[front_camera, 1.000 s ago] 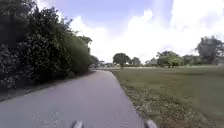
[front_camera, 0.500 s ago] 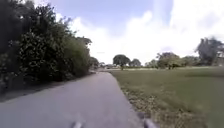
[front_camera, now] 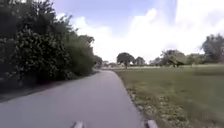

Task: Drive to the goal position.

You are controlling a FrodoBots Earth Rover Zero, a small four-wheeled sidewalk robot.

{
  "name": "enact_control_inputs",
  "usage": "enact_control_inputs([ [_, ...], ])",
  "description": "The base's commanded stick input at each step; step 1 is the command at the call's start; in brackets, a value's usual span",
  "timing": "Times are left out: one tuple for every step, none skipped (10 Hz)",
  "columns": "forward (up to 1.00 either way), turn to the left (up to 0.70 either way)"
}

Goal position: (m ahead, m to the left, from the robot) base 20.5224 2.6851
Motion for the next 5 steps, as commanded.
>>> enact_control_inputs([
  [0.85, 0.0],
  [0.85, 0.0],
  [0.85, 0.0],
  [0.85, 0.0],
  [0.85, 0.0],
])
